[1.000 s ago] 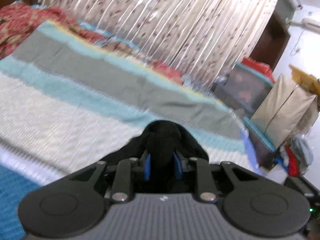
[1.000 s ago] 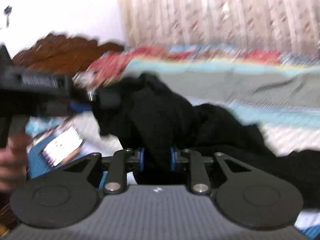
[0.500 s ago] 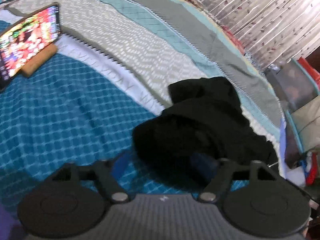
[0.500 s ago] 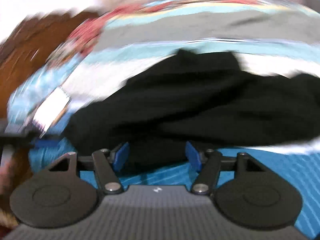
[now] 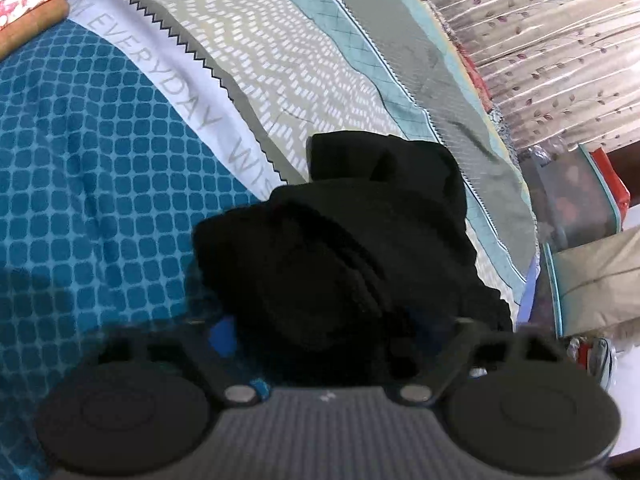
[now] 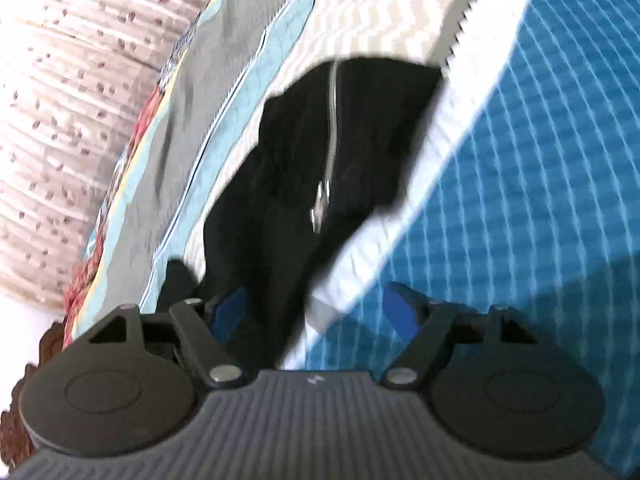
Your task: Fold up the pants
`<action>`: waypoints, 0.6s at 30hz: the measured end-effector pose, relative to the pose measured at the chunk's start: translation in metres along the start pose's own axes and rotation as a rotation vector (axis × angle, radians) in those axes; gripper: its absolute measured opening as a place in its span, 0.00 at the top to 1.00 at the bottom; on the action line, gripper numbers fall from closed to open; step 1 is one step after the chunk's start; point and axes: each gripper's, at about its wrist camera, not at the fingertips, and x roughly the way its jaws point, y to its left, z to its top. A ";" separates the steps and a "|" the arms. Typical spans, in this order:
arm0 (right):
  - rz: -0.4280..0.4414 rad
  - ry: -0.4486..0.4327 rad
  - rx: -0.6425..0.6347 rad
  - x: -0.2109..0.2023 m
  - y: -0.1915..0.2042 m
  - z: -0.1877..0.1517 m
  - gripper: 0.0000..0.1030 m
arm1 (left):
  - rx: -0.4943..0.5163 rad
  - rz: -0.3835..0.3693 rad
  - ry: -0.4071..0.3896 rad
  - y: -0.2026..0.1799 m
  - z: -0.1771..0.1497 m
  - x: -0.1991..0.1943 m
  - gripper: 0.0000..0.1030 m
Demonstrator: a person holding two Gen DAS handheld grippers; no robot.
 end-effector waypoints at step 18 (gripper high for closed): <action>0.083 -0.378 -0.267 -0.075 0.109 0.113 0.95 | 0.416 -0.190 -0.234 -0.108 0.043 -0.070 0.93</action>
